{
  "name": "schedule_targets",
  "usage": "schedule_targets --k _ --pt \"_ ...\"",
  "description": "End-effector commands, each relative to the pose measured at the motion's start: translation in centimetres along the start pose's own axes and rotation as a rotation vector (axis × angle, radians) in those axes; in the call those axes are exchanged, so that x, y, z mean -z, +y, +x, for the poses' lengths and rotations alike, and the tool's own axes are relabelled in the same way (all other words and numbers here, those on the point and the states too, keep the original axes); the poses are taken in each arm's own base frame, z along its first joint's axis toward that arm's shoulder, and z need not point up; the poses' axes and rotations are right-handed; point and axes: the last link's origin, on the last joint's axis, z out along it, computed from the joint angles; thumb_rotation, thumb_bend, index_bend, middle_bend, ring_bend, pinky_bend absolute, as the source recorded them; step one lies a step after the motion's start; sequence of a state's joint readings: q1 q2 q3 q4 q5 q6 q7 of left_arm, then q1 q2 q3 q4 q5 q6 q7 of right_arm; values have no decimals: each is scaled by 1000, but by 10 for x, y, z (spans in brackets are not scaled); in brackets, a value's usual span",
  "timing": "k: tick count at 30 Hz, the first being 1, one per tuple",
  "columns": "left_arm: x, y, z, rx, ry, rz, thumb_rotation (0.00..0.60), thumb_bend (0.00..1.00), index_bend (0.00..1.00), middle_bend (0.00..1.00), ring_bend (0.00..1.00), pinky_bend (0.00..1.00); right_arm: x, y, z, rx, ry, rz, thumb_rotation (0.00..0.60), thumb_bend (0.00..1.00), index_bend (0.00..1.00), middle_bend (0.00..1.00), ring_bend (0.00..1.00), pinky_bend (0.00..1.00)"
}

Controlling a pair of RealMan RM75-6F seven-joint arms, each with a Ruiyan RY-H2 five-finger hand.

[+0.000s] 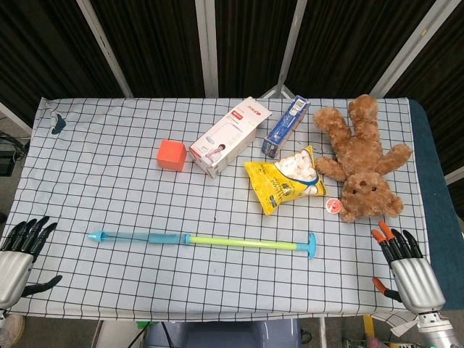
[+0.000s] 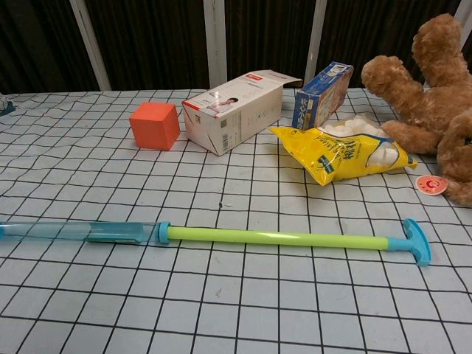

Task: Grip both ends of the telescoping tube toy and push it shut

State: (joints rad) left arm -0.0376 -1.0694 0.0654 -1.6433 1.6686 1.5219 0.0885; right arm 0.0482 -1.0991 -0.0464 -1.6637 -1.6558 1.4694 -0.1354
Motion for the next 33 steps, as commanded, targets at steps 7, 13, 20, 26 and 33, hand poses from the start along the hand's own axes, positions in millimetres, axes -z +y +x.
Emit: schedule_targets --k 7,13,20,26,33 --pt "0 1 0 1 -2 -7 600 67 0 0 0 0 1 1 1 6 17 -2 600 267 0 0 0 0" --pt "0 2 0 4 -6 -8 600 67 0 0 0 0 2 1 1 -1 17 -5 600 267 0 0 0 0" --pt "0 1 -1 8 -17 -3 600 67 0 0 0 0 2 -3 0 2 17 11 600 267 6 0 0 0" --pt "0 0 1 12 -15 0 600 67 0 0 0 0 -2 -12 -2 2 27 49 600 267 195 22 0 0" --pt "0 0 1 14 -16 3 600 67 0 0 0 0 -18 -33 -10 -31 6 86 600 266 407 157 16 0"
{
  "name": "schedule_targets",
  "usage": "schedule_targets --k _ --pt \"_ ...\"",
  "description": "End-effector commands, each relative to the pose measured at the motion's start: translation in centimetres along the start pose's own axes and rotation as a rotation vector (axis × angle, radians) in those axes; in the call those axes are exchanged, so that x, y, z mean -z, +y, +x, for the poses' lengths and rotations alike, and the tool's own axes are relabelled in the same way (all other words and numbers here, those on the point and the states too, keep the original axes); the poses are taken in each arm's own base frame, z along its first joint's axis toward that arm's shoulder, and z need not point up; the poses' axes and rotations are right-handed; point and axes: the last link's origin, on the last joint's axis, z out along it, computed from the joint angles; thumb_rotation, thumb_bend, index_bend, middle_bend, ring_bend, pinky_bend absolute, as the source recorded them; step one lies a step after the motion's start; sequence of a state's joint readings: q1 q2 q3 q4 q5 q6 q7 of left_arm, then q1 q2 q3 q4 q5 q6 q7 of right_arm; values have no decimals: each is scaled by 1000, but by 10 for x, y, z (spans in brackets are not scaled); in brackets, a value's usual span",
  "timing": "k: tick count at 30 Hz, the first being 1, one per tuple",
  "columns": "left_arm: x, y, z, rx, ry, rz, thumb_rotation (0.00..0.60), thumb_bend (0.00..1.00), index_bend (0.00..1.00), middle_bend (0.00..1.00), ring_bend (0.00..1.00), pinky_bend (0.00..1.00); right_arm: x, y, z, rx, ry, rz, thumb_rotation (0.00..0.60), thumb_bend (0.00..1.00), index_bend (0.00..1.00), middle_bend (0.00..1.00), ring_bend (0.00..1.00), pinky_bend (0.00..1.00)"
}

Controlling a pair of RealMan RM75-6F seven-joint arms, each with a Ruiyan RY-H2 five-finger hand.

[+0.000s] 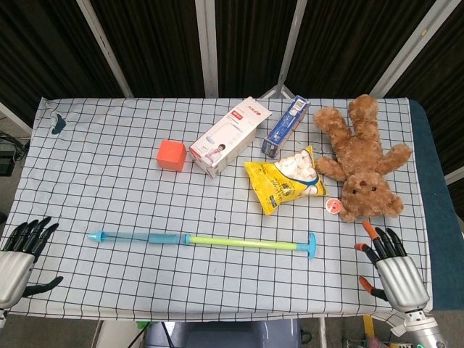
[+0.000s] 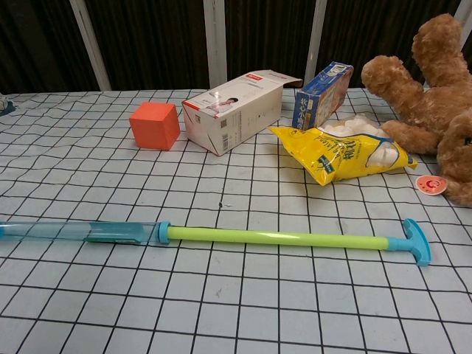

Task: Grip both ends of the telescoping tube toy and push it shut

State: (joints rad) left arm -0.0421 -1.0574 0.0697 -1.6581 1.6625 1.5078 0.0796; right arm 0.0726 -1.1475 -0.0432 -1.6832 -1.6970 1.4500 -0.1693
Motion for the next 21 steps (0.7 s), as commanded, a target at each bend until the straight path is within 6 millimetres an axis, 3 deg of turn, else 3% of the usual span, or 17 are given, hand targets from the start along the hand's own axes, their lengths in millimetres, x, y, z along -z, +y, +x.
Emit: schedule_targets --k 1,9,21 --pt "0 0 0 4 -1 3 600 67 0 0 0 0 -14 -14 -6 -12 -8 19 600 266 407 169 27 0" --pt "-1 0 -1 3 -5 3 600 67 0 0 0 0 -44 -48 -30 -13 -71 39 600 267 409 185 38 0" --pt "-3 1 -2 0 -11 2 600 86 0 0 0 0 -79 -81 -60 12 -118 55 600 266 443 185 37 0"
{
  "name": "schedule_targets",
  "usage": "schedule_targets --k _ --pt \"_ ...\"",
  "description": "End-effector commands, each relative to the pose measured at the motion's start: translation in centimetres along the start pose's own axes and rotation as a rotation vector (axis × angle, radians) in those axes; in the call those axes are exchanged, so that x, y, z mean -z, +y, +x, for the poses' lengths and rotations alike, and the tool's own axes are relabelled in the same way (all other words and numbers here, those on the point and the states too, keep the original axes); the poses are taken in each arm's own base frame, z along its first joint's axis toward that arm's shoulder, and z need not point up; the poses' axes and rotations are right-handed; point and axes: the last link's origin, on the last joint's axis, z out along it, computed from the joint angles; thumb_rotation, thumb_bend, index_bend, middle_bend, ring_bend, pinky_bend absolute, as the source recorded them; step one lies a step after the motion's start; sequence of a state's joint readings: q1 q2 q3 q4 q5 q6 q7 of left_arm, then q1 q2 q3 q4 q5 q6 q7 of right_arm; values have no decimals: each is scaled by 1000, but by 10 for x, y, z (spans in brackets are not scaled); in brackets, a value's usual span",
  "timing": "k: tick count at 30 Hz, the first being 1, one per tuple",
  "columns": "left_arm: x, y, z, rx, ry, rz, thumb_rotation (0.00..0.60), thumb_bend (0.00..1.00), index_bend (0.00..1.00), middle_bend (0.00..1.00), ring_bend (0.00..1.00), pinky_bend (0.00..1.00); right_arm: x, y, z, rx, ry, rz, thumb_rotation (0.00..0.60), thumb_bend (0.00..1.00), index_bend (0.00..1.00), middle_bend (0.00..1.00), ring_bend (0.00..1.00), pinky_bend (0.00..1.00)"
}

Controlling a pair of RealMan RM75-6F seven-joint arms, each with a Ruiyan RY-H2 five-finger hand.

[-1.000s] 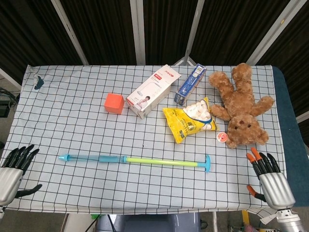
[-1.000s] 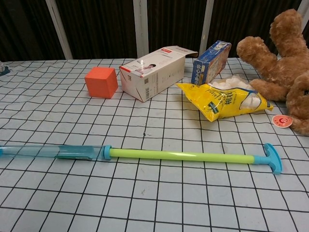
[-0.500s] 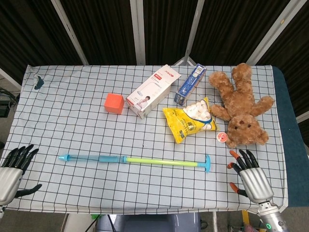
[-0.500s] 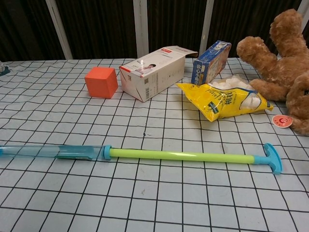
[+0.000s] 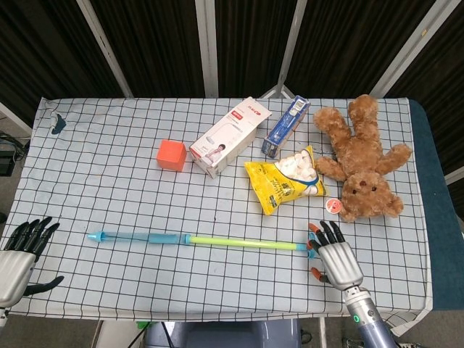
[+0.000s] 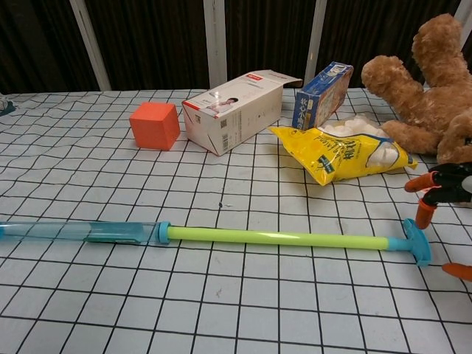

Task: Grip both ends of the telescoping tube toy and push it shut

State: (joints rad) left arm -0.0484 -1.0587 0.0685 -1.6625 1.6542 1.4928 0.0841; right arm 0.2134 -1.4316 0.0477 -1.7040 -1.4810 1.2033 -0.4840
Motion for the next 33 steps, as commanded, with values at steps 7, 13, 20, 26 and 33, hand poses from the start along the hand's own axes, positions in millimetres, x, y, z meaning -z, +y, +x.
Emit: schedule_targets --k 7,13,20,26,33 --pt "-2 -1 0 6 -8 8 600 86 0 0 0 0 -32 -19 -12 -7 -7 -6 600 277 480 188 38 0" --pt "-1 -1 0 13 -14 7 600 86 0 0 0 0 -42 -24 -18 -2 -13 -22 600 289 480 217 57 0" --pt "-2 -1 0 23 -18 9 600 86 0 0 0 0 -50 -24 -21 19 -10 -41 600 289 479 322 154 0" --pt "-2 -1 0 26 -19 5 600 86 0 0 0 0 -53 -21 -24 55 -11 -63 600 289 484 329 164 0" --pt "-1 0 1 27 -16 2 600 86 0 0 0 0 -54 -16 -27 68 -15 -80 600 289 513 330 164 0"
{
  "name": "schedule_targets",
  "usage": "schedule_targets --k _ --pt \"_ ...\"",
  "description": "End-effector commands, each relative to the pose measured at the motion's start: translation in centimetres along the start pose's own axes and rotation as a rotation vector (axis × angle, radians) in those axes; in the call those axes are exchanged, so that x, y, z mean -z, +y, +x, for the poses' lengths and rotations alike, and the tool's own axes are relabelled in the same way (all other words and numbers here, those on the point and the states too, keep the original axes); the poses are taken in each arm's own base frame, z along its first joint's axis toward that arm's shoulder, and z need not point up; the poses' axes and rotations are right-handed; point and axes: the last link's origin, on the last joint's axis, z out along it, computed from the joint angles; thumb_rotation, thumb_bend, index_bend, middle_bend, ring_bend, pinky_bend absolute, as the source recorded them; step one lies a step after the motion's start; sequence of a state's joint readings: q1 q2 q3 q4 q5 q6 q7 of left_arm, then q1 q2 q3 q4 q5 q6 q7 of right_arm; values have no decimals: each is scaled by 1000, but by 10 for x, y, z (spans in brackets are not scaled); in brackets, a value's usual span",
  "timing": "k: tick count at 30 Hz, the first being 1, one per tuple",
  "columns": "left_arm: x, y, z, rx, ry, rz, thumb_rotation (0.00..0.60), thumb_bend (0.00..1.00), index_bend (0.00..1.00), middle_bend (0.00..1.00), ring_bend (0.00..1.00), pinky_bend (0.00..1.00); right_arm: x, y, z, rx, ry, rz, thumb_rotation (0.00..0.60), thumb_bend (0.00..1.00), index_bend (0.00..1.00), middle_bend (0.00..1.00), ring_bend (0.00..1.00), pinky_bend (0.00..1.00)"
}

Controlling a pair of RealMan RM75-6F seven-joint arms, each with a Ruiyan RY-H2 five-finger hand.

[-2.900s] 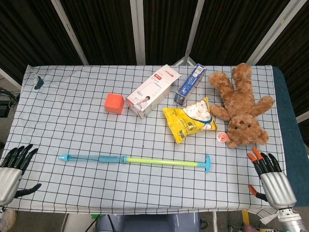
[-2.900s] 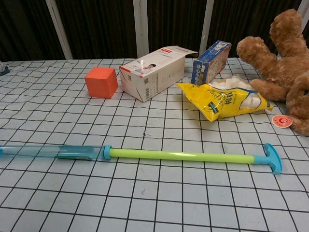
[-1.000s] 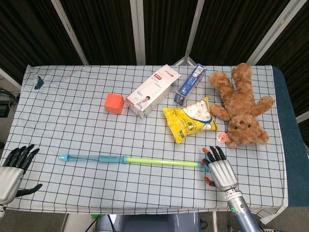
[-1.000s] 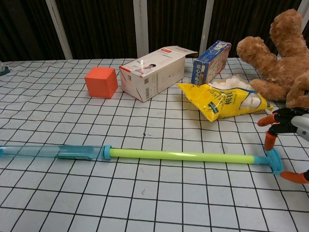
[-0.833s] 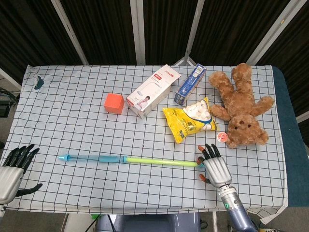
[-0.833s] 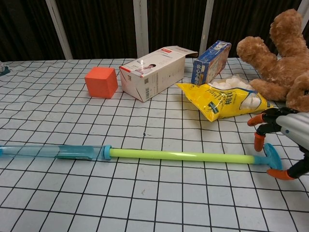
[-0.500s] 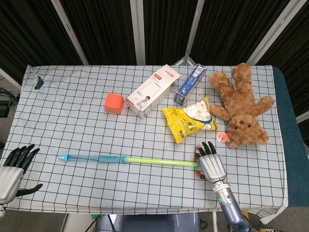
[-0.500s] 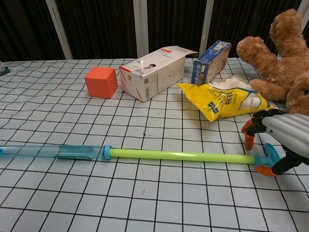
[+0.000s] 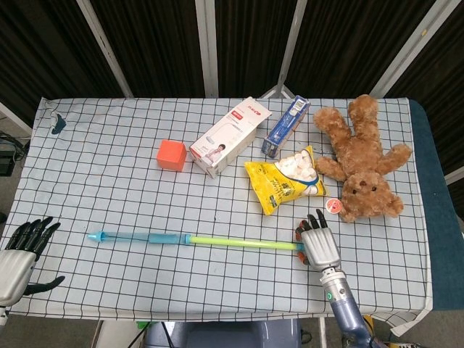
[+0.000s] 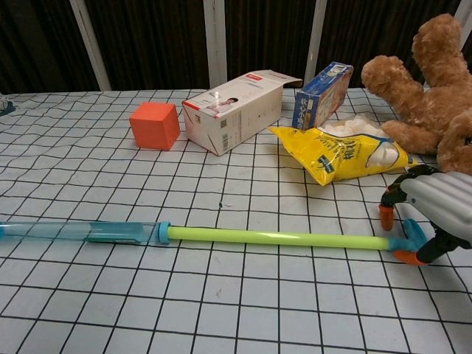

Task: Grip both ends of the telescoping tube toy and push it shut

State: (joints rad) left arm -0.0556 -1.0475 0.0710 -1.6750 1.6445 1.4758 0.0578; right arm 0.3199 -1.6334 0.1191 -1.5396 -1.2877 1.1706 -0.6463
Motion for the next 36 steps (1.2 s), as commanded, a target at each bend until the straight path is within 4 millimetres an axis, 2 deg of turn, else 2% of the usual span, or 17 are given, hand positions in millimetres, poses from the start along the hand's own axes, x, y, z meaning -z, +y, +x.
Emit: schedule_targets --k 1,7,11,22,31,36 --pt "0 0 0 0 1 -1 600 86 0 0 0 0 -1 1 0 -5 -2 -7 600 288 513 330 164 0" --pt "0 1 0 0 0 -2 600 86 0 0 0 0 -2 2 -1 -8 -9 -12 600 299 521 331 164 0" --pt "0 1 0 1 2 -3 600 86 0 0 0 0 -3 2 -1 -8 -17 -15 600 351 531 334 164 0" --pt "0 1 0 2 6 -4 600 86 0 0 0 0 -1 4 -5 4 -39 -21 600 358 534 335 164 0" --pt "1 2 1 2 7 -8 600 86 0 0 0 0 2 3 -2 -7 -34 -15 600 454 643 356 164 0" --pt "0 4 0 -4 4 -15 600 85 0 0 0 0 7 1 7 -22 -20 9 600 461 655 365 164 0"
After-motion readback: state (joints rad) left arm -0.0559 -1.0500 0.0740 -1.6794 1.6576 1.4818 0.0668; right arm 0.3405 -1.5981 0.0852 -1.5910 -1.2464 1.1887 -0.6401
